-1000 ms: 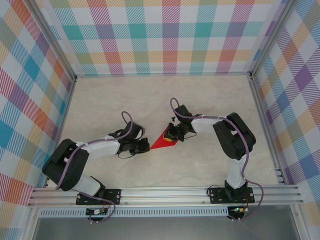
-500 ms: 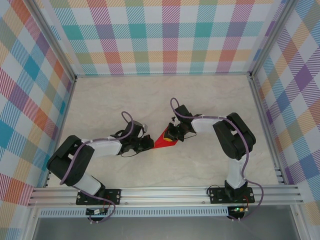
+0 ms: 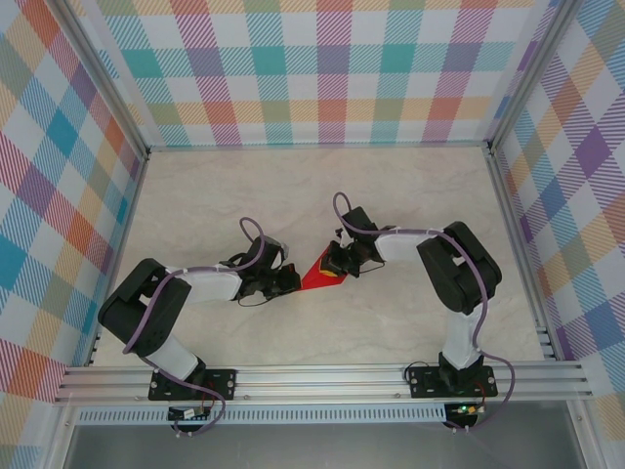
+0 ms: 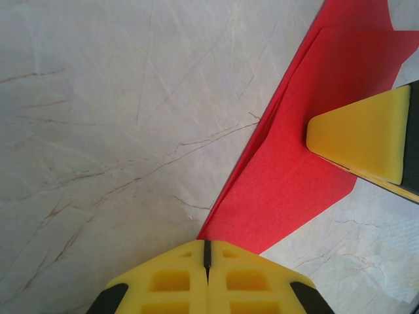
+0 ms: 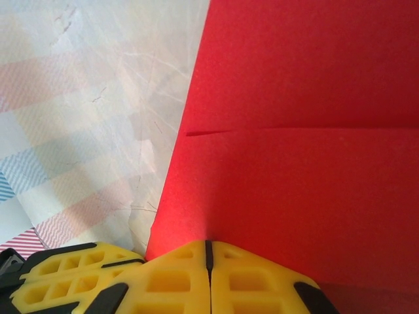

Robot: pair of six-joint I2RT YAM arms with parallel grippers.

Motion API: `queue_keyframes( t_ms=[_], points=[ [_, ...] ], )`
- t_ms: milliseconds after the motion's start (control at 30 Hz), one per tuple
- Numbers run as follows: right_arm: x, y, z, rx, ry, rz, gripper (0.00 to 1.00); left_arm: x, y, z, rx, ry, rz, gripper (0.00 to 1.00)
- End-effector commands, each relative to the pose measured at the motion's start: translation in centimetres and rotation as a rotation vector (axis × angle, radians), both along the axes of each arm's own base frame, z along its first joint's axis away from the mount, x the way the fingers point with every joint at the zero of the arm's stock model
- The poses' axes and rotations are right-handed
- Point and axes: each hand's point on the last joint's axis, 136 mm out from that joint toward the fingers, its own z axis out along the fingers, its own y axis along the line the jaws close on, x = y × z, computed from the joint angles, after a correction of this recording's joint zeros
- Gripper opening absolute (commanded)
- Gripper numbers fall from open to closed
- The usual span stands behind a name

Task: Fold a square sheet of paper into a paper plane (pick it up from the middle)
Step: Fold the wing for the third time at the center of the table.

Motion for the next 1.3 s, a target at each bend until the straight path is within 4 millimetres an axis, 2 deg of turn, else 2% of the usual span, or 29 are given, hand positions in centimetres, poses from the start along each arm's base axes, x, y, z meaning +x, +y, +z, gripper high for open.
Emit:
queue_keyframes(
  t_ms=[0,133,267,600,800,1267],
  points=[
    [-0.1,-0.4,0.0,0.003,-0.087,0.001,0.07,-1.6,2.9,-3.3,0.148,0.075,0.036,0.01],
    [-0.2,1.6,2.8,0.077,-0.202,0.058,0.07,-2.1,3.1,-3.8,0.159,0.096,0.032,0.00],
    [-0.9,2.8,3.8,0.117,-0.242,0.088,0.08,-2.2,3.2,-4.1,0.163,0.105,0.030,0.00],
    [-2.3,4.5,1.0,0.084,-0.171,0.126,0.07,-2.2,3.3,-4.1,0.172,0.113,0.037,0.00],
    [-1.9,3.7,-0.5,0.027,-0.165,0.110,0.07,-2.7,4.0,-4.6,0.211,0.136,0.047,0.00],
    [0.9,-1.1,-2.2,-0.056,-0.139,-0.010,0.07,-3.9,5.7,-5.5,0.281,0.177,0.066,0.00]
  ],
)
